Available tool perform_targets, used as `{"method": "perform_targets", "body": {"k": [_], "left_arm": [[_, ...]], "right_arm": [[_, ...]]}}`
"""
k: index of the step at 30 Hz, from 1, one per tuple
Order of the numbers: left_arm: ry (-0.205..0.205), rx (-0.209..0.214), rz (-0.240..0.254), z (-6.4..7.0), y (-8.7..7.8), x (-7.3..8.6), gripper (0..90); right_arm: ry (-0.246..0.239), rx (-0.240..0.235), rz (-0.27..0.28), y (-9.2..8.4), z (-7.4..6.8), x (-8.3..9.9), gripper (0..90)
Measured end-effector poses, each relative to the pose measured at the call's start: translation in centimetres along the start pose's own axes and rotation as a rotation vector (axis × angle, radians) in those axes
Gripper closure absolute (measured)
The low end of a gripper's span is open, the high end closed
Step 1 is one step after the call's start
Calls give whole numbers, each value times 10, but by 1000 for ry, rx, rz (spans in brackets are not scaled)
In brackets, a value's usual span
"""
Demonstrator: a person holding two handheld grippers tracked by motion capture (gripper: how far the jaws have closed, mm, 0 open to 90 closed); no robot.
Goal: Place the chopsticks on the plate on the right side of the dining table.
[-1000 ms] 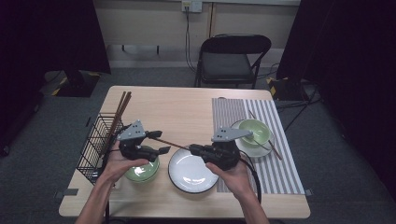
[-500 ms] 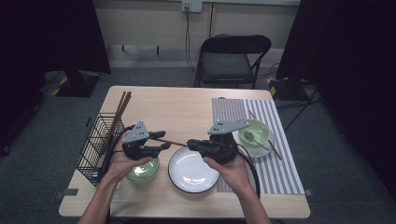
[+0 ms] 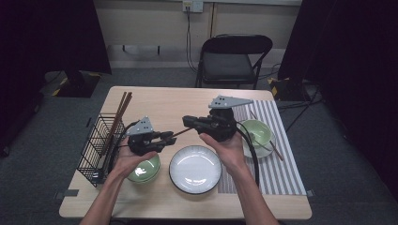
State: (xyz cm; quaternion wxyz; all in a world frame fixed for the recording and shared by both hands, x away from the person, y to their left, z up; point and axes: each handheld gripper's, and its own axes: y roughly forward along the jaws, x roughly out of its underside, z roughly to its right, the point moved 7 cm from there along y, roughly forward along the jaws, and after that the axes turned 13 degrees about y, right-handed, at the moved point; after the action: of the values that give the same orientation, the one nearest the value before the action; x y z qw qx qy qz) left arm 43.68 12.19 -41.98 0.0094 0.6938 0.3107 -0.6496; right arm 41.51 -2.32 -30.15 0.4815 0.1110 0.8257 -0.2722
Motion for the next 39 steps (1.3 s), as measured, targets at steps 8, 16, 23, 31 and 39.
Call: {"method": "perform_targets", "body": {"k": [8,16,23,31,39], "left_arm": [[-51,58,20,10,0,-5,741],[-37,100,45,26,-5,-13,807],[-42,137,97,45,-10,-22,848],[-70,151,126,47,-10,-24,850],[-107,143,162,42,-15,-26,850]], "right_arm": [[7,-16,34,3,2,-17,871],[-8,-18,34,8,1,-32,865],[-28,-36,60,12,-4,-43,802],[-17,-26,110,11,0,-40,635],[-41,-38,115,10,-12,-29,633]]}}
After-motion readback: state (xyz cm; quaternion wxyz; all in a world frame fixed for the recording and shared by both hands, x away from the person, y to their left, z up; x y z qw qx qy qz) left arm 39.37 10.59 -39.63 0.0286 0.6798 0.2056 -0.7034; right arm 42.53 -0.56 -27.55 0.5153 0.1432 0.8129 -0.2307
